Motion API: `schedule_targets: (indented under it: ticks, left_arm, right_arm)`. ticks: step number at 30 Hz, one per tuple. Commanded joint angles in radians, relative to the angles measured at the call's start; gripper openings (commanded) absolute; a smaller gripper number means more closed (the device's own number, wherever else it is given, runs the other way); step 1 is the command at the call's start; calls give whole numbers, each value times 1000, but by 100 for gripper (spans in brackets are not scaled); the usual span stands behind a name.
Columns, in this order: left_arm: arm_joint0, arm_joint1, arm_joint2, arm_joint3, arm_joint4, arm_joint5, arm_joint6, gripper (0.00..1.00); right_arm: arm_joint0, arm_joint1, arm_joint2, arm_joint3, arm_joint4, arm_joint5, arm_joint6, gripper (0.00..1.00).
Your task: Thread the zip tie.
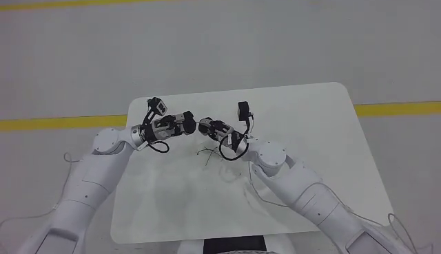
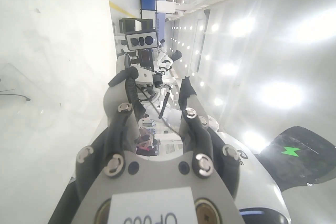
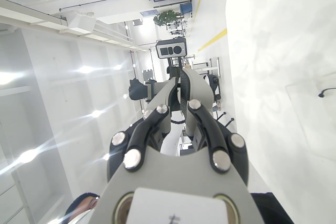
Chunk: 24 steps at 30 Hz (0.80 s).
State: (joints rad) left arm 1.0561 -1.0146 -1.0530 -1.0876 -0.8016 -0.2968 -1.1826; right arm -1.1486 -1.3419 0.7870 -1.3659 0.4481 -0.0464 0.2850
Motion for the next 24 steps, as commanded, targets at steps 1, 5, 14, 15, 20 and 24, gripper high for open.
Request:
schedule_targets:
  ticks: [1,5,14,15,20,24]
  left_arm:
    - [-2,-1,2,4,4,2,1,33]
    - [-3,-2,4,7,9,2,2,29]
    - [-2,-3,4,7,18,1,6,14]
    - [-2,-3,4,7,18,1,6,14]
    - [0,-4,5,6,27,3,14,13]
    - [-2,-5,7,7,33,5,13,12]
  right_arm:
    - [-2,-1,5,-2,-3,0,2,0]
    - [-7,-3,14,-8,-14,1,7,0]
    - [-18,-8,30,-26,-43,9,15,0]
    - [-20,-8,32,-28,-45,10,15,0]
    - [-30,-11,43,-40,-56,5,15,0]
    - [-35,-13,48,-47,-64,7,15,0]
